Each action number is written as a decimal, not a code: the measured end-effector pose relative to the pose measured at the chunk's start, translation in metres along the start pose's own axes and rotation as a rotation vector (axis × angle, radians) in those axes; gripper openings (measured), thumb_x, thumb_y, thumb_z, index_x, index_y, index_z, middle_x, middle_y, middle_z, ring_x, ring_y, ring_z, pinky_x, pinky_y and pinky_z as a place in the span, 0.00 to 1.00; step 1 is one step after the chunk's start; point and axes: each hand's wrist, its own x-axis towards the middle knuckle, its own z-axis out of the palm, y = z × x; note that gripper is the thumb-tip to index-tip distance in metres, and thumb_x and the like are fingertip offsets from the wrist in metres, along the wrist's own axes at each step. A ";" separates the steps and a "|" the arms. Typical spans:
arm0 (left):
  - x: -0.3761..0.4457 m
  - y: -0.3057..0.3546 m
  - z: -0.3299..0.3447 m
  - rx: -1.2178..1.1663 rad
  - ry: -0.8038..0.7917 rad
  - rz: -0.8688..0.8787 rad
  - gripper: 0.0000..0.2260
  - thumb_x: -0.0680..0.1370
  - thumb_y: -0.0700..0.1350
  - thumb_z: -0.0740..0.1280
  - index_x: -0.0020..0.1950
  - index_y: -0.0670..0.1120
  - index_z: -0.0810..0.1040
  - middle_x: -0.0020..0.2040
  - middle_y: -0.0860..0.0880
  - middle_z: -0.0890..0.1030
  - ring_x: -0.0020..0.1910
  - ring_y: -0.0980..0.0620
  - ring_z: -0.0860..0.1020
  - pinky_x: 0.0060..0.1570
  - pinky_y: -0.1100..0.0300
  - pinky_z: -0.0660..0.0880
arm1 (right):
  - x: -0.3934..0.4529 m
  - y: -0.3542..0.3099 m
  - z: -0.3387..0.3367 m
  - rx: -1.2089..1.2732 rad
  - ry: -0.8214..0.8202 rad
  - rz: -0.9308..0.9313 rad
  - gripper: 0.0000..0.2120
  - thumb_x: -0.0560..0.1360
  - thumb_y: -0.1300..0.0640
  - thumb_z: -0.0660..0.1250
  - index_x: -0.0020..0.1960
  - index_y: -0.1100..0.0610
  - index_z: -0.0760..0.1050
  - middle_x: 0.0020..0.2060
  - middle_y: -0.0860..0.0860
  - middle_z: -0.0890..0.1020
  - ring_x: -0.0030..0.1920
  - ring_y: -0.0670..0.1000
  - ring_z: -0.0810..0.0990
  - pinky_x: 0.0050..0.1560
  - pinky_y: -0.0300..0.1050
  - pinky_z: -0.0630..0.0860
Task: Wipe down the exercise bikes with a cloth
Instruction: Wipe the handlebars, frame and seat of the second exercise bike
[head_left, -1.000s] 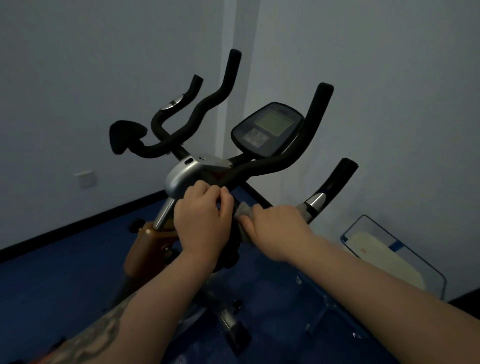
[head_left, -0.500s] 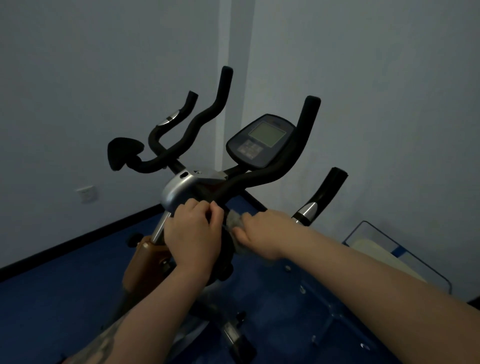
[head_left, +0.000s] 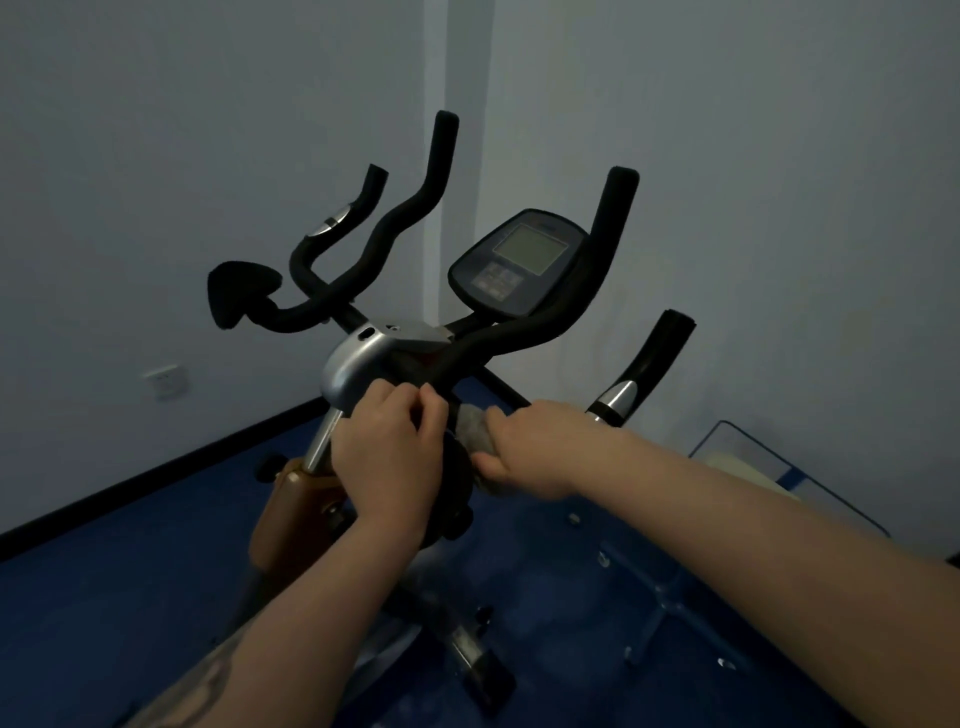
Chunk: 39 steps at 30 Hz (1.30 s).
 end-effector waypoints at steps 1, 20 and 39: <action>0.001 0.000 0.001 0.005 0.000 -0.004 0.14 0.77 0.47 0.62 0.32 0.52 0.64 0.31 0.57 0.61 0.25 0.61 0.58 0.30 0.65 0.54 | 0.006 0.001 -0.005 -0.014 -0.023 -0.033 0.22 0.82 0.43 0.50 0.67 0.58 0.63 0.52 0.58 0.76 0.38 0.52 0.66 0.36 0.48 0.63; 0.001 0.001 -0.002 -0.087 0.025 -0.063 0.13 0.78 0.51 0.57 0.34 0.52 0.66 0.34 0.56 0.66 0.29 0.58 0.64 0.30 0.65 0.57 | 0.035 0.000 -0.005 0.286 0.048 -0.023 0.19 0.82 0.53 0.56 0.70 0.59 0.64 0.62 0.60 0.74 0.56 0.61 0.75 0.55 0.55 0.74; -0.001 -0.001 -0.003 -0.015 -0.004 0.042 0.15 0.77 0.48 0.61 0.31 0.52 0.64 0.30 0.57 0.61 0.28 0.55 0.63 0.33 0.59 0.57 | 0.015 -0.003 0.003 0.180 0.113 0.083 0.18 0.82 0.46 0.52 0.63 0.58 0.66 0.53 0.59 0.77 0.48 0.59 0.77 0.42 0.50 0.71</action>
